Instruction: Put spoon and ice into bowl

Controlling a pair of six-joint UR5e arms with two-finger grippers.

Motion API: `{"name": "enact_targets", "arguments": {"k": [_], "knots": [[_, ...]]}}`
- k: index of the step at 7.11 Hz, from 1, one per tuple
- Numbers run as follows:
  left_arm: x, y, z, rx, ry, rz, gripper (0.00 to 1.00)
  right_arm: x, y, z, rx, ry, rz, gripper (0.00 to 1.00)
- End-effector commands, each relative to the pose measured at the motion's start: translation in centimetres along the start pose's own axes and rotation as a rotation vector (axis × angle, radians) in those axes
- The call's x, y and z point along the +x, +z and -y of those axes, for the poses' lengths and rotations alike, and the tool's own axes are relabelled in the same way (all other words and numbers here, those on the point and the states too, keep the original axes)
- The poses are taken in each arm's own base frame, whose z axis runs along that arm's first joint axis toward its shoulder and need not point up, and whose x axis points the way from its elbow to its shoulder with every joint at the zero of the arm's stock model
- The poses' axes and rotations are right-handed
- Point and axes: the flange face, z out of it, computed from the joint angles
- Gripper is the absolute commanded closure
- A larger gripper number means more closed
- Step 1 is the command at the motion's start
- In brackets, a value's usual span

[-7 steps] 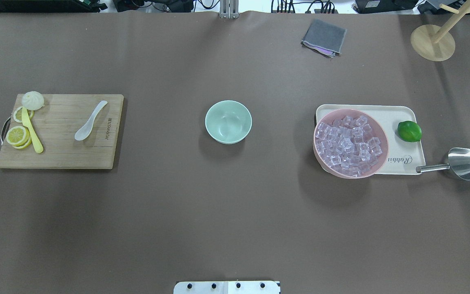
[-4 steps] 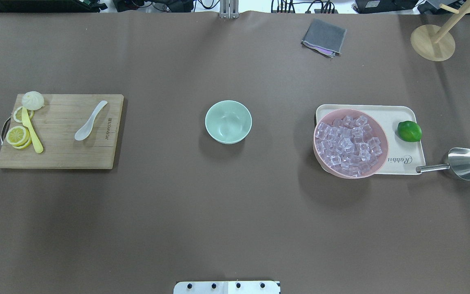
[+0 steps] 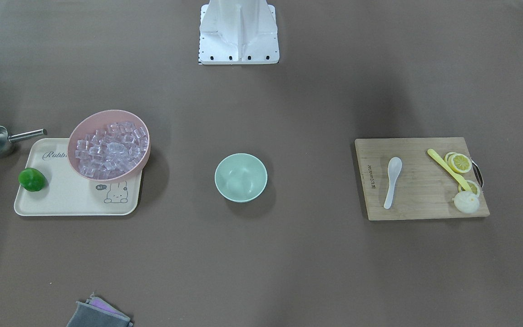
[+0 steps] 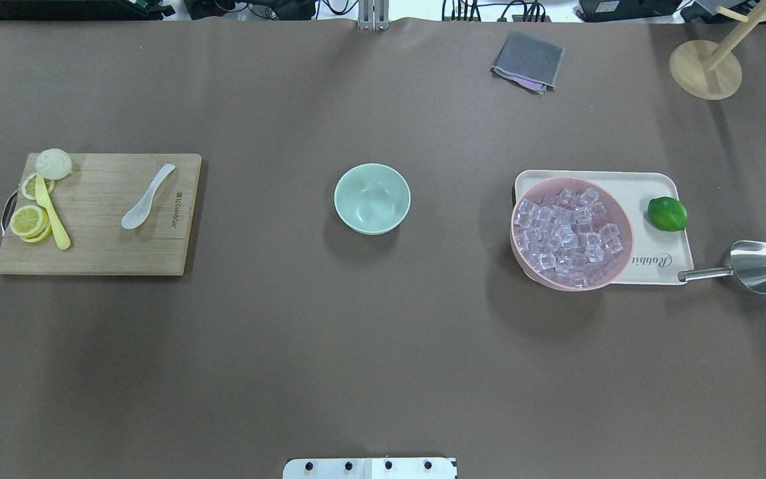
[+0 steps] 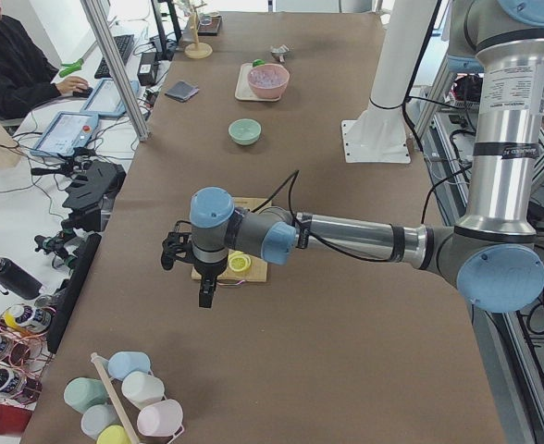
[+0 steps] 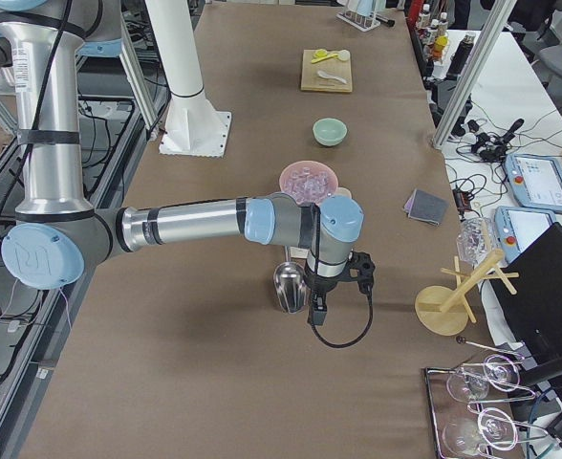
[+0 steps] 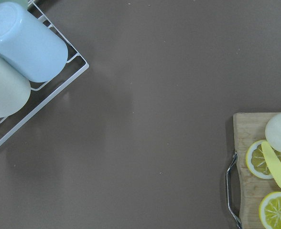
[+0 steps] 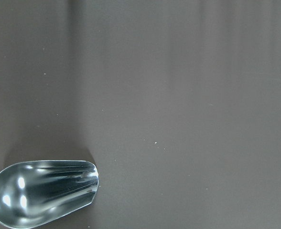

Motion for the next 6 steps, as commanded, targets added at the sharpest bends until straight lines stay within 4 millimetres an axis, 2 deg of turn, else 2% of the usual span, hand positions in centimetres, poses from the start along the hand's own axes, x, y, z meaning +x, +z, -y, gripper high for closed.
{"name": "enact_targets", "arguments": {"k": [1, 6], "knots": [[0.03, -0.03, 0.03, 0.001, 0.001, 0.000, 0.02, -0.19, -0.13, 0.01, -0.001, -0.001, 0.000, 0.00], [0.82, -0.62, 0.24, 0.018, 0.018, -0.008, 0.02, -0.14, 0.26, -0.32, -0.009, 0.007, 0.025, 0.00]]}}
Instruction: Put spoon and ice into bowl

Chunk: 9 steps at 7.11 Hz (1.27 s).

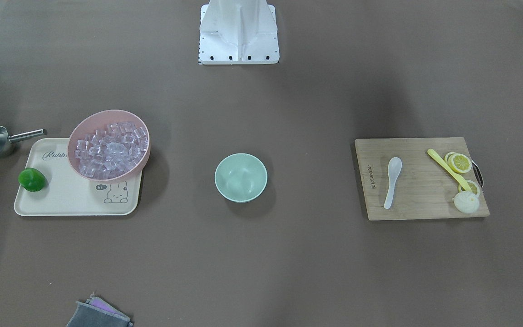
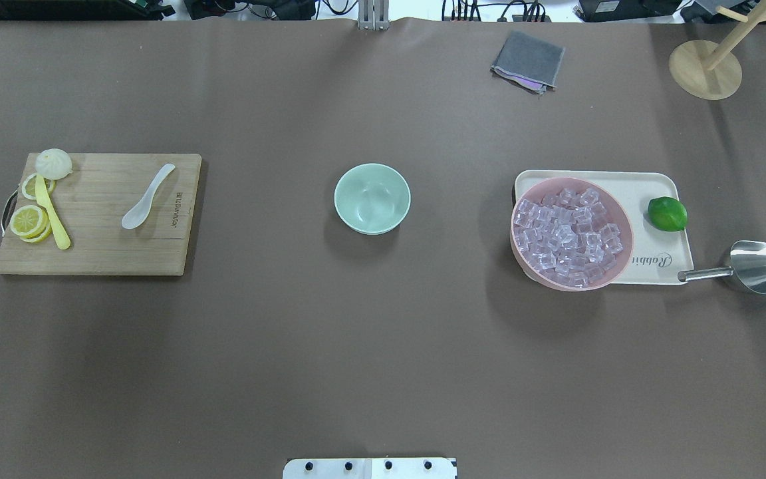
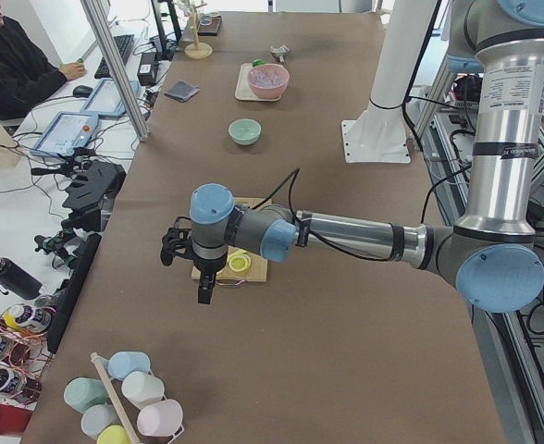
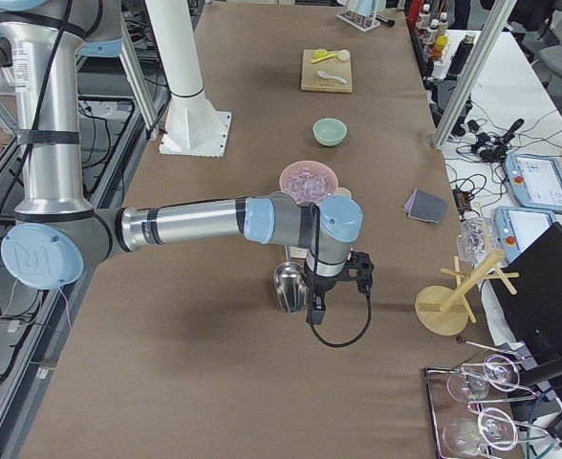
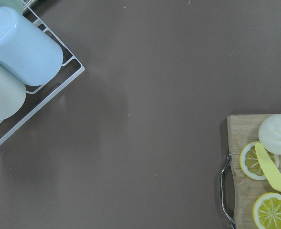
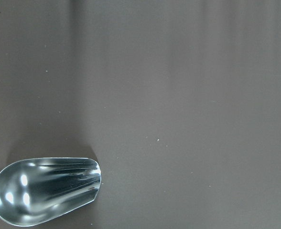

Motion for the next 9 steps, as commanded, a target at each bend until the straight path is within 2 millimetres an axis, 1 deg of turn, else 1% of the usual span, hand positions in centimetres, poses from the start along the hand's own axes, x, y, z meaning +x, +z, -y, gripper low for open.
{"name": "enact_targets", "arguments": {"k": [1, 2, 3, 4, 5, 6, 7, 8, 9], "knots": [[0.9, -0.5, 0.5, 0.016, 0.019, -0.010, 0.02, -0.5, -0.5, 0.2, 0.014, -0.011, 0.010, 0.00], [2.5, -0.9, 1.3, 0.032, 0.053, -0.015, 0.02, -1.5, -1.1, 0.9, 0.031, -0.033, 0.025, 0.00], [7.2, -0.7, 3.5, 0.075, 0.165, -0.047, 0.02, -3.2, -2.4, 1.7, 0.059, -0.067, 0.052, 0.00], [10.5, 1.3, 3.2, 0.058, 0.194, -0.075, 0.02, -5.4, -3.6, 3.1, 0.108, -0.128, 0.086, 0.00], [15.6, 1.2, 5.3, 0.071, 0.256, -0.101, 0.02, -6.9, -4.2, 3.4, 0.169, -0.201, 0.105, 0.00], [19.0, 0.8, 6.6, 0.086, 0.306, -0.125, 0.02, -7.5, -4.0, 3.3, 0.171, -0.216, 0.141, 0.00], [22.3, 2.8, 6.5, 0.061, 0.339, -0.124, 0.02, -7.9, -3.7, 3.7, 0.175, -0.233, 0.162, 0.00], [23.8, 3.6, 5.9, 0.052, 0.363, -0.133, 0.02, -8.9, -4.3, 4.1, 0.231, -0.253, 0.175, 0.00], [26.0, 4.2, 5.7, 0.045, 0.356, -0.153, 0.02, -10.3, -3.7, 4.0, 0.273, -0.235, 0.208, 0.00]]}}
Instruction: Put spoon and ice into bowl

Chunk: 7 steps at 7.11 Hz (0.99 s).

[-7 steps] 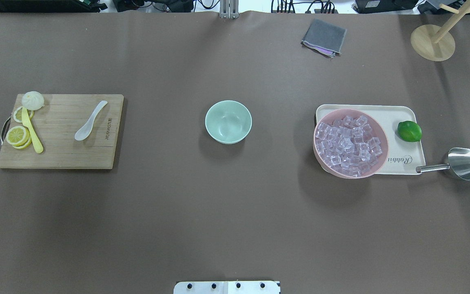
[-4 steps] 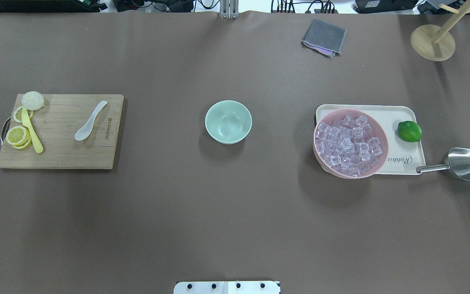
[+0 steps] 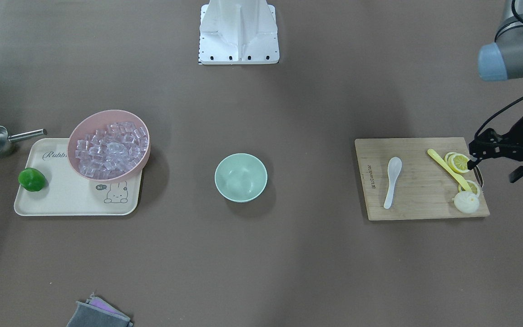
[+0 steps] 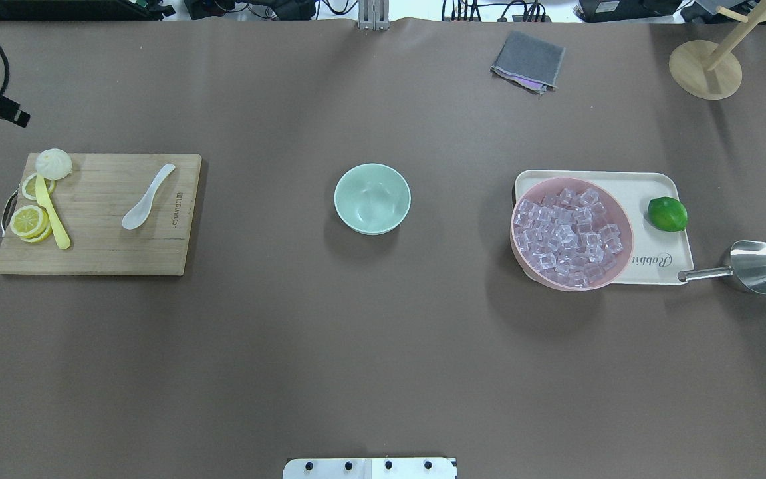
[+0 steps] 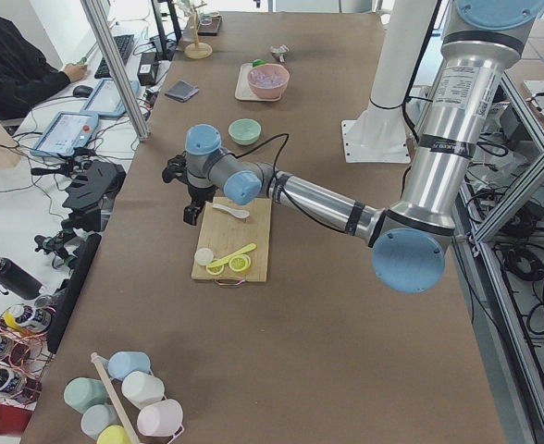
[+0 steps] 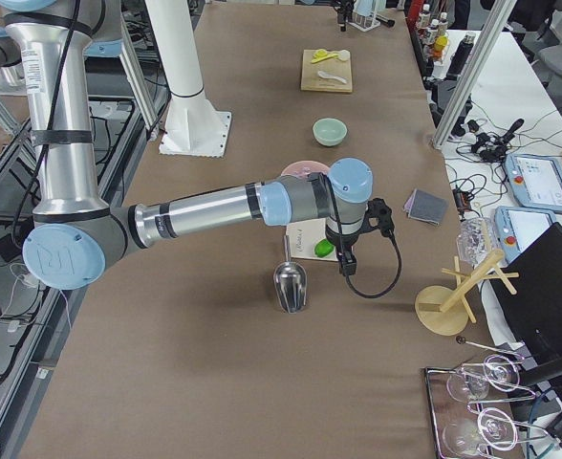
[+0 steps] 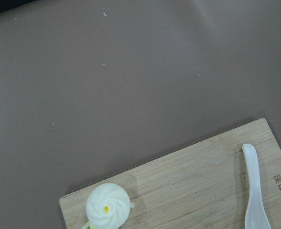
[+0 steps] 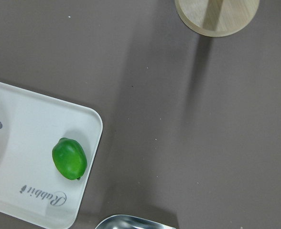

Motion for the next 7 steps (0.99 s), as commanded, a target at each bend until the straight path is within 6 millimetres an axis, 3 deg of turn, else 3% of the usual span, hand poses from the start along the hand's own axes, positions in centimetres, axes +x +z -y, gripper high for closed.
{"name": "enact_targets", "arguments": {"k": [1, 3, 5, 6, 7], "knots": [[3.6, 1.8, 1.1, 0.019, 0.033, -0.022, 0.02, -5.6, 2.2, 2.0, 0.067, 0.018, 0.058, 0.00], [4.9, 3.8, 1.5, 0.064, -0.027, -0.048, 0.02, -15.6, 5.0, 6.4, 0.106, 0.063, 0.083, 0.00], [5.1, 5.8, 1.0, 0.089, -0.042, -0.081, 0.02, -24.3, 7.2, 7.0, 0.139, 0.142, 0.076, 0.00], [5.1, 5.7, 1.1, 0.090, -0.041, -0.082, 0.02, -28.4, 8.3, 6.2, 0.144, 0.147, 0.084, 0.00], [5.1, 5.7, 1.0, 0.090, -0.043, -0.082, 0.02, -32.5, 10.7, 4.6, 0.119, 0.086, 0.089, 0.00]]}}
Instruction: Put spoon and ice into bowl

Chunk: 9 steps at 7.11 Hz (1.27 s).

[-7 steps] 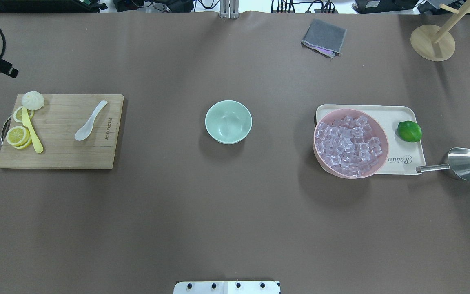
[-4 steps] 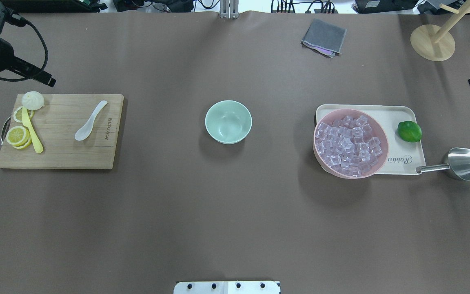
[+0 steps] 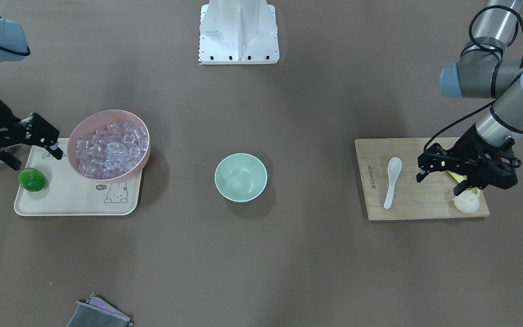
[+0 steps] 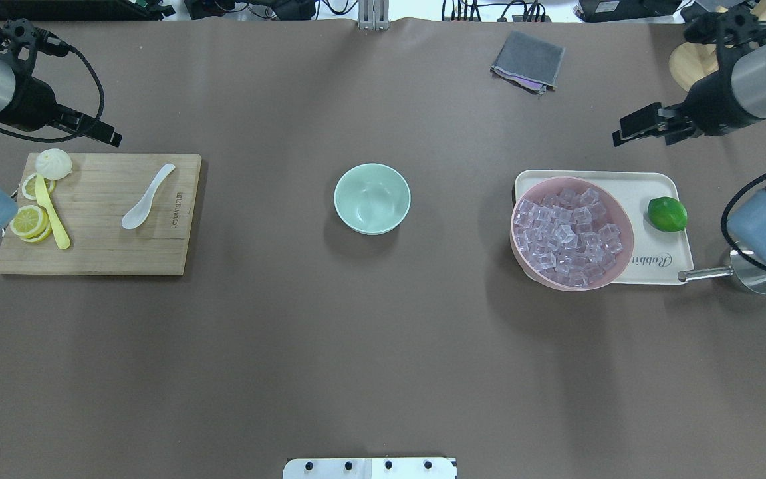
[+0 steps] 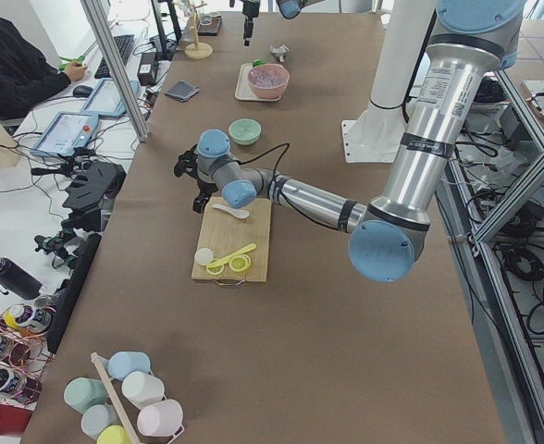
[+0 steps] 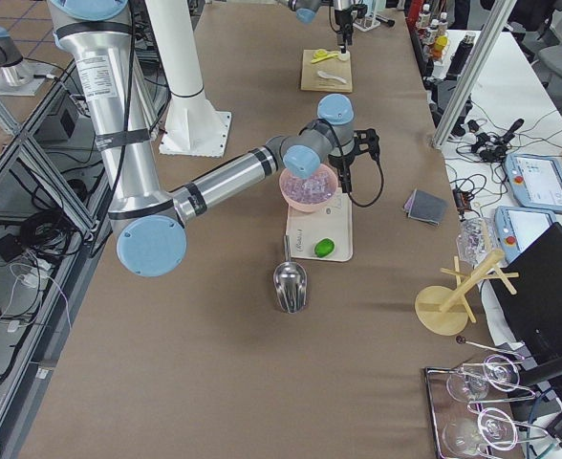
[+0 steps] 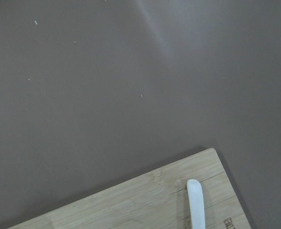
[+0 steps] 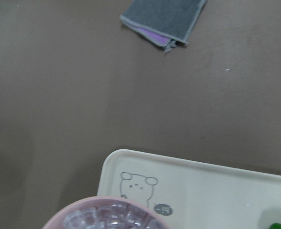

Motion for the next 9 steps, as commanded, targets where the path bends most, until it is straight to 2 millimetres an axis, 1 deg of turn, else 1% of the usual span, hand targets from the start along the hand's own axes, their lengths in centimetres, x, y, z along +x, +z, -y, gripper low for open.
{"name": "enact_targets", "arguments": {"k": [1, 2, 3, 4, 6, 9], "knots": [[0.2, 0.0, -0.1, 0.003, 0.001, -0.004, 0.02, -6.7, 4.2, -4.5, -0.056, -0.079, 0.035, 0.00], [-0.1, 0.3, -0.2, -0.002, -0.002, -0.001, 0.02, -8.1, 7.0, -6.8, -0.074, -0.116, 0.018, 0.02], [-0.3, 0.4, -0.3, -0.006, -0.005, 0.001, 0.02, -8.4, 7.9, -7.7, -0.065, -0.138, -0.001, 0.03], [-0.3, 0.5, -0.2, -0.006, -0.006, 0.001, 0.02, -8.3, 8.0, -7.9, -0.071, -0.140, 0.001, 0.04], [-0.3, 0.5, -0.2, -0.007, -0.007, 0.002, 0.02, -7.0, 8.3, -8.5, -0.084, -0.151, -0.016, 0.05], [-0.4, 0.6, -0.3, -0.010, -0.010, 0.004, 0.02, -6.7, 8.7, -8.7, -0.093, -0.149, -0.024, 0.06]]}}
